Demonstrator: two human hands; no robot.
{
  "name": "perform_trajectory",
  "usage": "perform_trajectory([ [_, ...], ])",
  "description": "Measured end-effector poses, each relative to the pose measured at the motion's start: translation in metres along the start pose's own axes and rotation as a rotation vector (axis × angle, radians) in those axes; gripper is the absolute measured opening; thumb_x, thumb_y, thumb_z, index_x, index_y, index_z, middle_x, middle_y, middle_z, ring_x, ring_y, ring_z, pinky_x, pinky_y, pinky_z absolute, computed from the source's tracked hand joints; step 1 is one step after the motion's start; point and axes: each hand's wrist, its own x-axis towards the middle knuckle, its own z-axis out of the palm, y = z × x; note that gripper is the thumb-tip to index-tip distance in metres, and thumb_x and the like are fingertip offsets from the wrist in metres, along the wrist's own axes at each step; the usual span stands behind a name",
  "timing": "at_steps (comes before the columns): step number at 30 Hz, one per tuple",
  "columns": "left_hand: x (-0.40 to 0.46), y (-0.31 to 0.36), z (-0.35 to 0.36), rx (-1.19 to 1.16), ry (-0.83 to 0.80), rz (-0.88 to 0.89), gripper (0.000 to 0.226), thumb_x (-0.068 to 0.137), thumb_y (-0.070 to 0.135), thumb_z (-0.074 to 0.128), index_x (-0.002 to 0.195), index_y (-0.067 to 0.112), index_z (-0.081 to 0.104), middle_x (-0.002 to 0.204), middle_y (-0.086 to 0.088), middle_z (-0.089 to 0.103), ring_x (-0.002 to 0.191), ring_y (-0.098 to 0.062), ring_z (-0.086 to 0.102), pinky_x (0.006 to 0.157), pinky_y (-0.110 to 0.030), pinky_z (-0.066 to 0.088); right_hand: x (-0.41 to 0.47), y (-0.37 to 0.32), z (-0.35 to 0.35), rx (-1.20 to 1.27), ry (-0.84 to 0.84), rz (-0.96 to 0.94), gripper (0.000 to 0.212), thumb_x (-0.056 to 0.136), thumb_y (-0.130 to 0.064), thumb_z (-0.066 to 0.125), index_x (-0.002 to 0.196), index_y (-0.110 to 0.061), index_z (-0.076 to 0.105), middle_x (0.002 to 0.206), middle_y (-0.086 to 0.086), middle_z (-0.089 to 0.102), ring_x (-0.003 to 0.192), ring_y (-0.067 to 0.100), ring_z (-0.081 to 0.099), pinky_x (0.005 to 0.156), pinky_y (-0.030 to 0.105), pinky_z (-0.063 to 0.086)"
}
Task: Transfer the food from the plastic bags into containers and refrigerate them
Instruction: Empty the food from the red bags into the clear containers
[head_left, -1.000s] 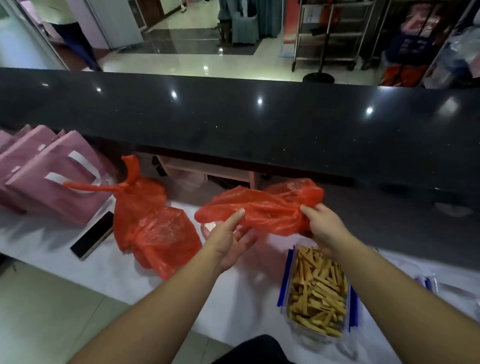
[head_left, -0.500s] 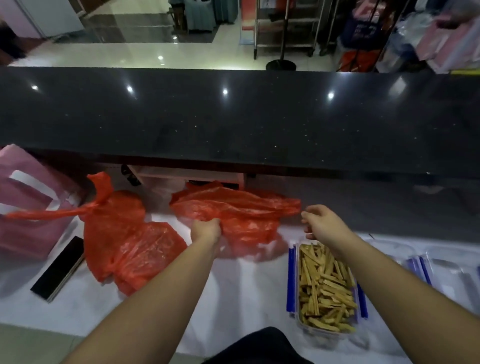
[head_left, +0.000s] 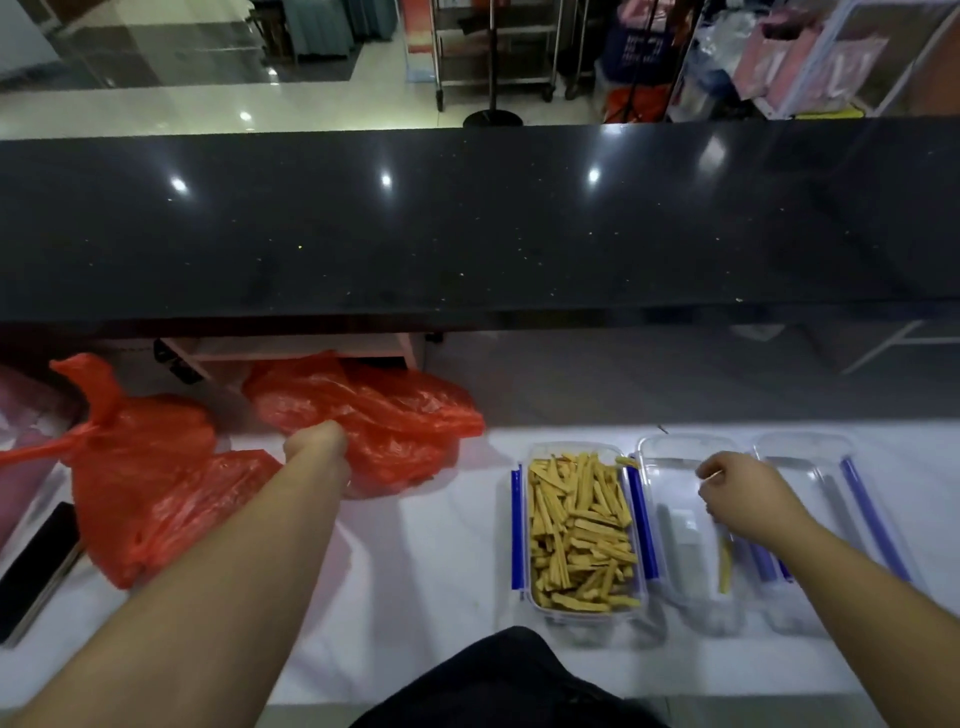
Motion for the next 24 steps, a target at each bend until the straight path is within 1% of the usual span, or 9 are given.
perform_trajectory([
  [2,-0.010,-0.004,-0.003,0.066,-0.101,-0.029,0.040,0.094,0.010,0.053,0.133,0.014,0.058,0.125,-0.013,0.064,0.110,-0.041,0.065,0.090,-0.067,0.051,0.003,0.015,0.001,-0.157,-0.007,-0.045,0.028,0.090,-0.009,0.053,0.110,-0.019,0.070,0.098,0.005,0.075,0.095,0.028,0.068,0.076,0.032,0.052],
  [4,-0.022,-0.015,-0.007,0.202,-0.143,0.009,0.032,0.092,0.004,0.049,0.121,0.012,0.059,0.108,-0.015,0.069,0.084,-0.038,0.070,0.073,-0.069,0.055,0.005,0.025,0.001,-0.339,-0.044,-0.132,0.034,0.091,-0.009,0.051,0.116,-0.022,0.069,0.115,0.007,0.073,0.102,0.030,0.066,0.076,0.032,0.052],
  [6,-0.037,-0.026,-0.010,0.266,-0.188,0.064,0.024,0.096,0.004,0.050,0.117,0.007,0.061,0.092,-0.016,0.071,0.063,-0.034,0.070,0.054,-0.054,0.061,0.006,0.034,-0.001,-0.513,-0.148,-0.255,0.043,0.089,-0.005,0.050,0.122,-0.026,0.067,0.125,0.003,0.069,0.104,0.027,0.067,0.079,0.037,0.058],
  [9,-0.050,-0.045,-0.014,0.389,-0.226,0.090,0.016,0.100,0.008,0.051,0.112,0.004,0.061,0.089,-0.015,0.071,0.049,-0.030,0.069,0.035,-0.022,0.048,0.002,0.043,-0.002,-0.828,-0.219,-0.511,0.039,0.094,-0.012,0.055,0.129,-0.029,0.064,0.127,-0.002,0.065,0.115,0.021,0.060,0.090,0.032,0.051],
  [12,-0.060,-0.068,-0.019,0.446,-0.217,0.063,0.033,0.098,0.019,0.059,0.129,0.007,0.060,0.113,-0.015,0.066,0.074,-0.027,0.064,0.057,-0.027,0.049,-0.001,0.051,0.004,-1.081,-0.150,-0.751,0.028,0.093,-0.022,0.064,0.120,-0.024,0.066,0.116,-0.001,0.067,0.116,0.025,0.055,0.097,0.038,0.041],
  [15,-0.082,-0.090,-0.025,0.553,-0.133,0.087,0.042,0.094,0.029,0.064,0.130,0.008,0.059,0.129,-0.018,0.060,0.094,-0.029,0.058,0.069,-0.034,0.042,-0.003,0.054,0.008,-1.184,-0.181,-0.757,0.033,0.087,-0.027,0.074,0.118,-0.017,0.065,0.116,0.004,0.066,0.118,0.029,0.053,0.104,0.043,0.033],
  [18,-0.119,-0.114,-0.021,0.609,-0.210,0.424,0.036,0.083,0.025,0.068,0.114,0.006,0.066,0.106,-0.016,0.068,0.108,-0.039,0.065,0.075,-0.031,0.043,-0.004,0.053,0.010,-1.219,-0.213,-0.764,0.044,0.088,-0.037,0.074,0.124,-0.016,0.062,0.124,0.005,0.064,0.123,0.029,0.049,0.111,0.045,0.028],
  [21,-0.165,-0.130,0.001,0.808,-0.437,0.749,0.025,0.093,0.013,0.067,0.118,0.014,0.064,0.109,-0.004,0.067,0.096,-0.021,0.063,0.078,-0.028,0.048,-0.003,0.056,0.011,-1.220,-0.240,-0.788,0.045,0.090,-0.044,0.072,0.125,-0.016,0.063,0.124,0.005,0.064,0.122,0.029,0.050,0.110,0.046,0.029],
  [24,-0.198,-0.142,0.034,1.032,-0.577,1.068,0.027,0.096,0.019,0.068,0.123,0.020,0.067,0.111,0.006,0.066,0.089,-0.009,0.060,0.075,-0.021,0.045,-0.003,0.058,0.011,-1.173,-0.228,-0.837,0.035,0.099,-0.042,0.060,0.122,-0.016,0.065,0.122,0.006,0.065,0.120,0.030,0.050,0.107,0.045,0.032],
])
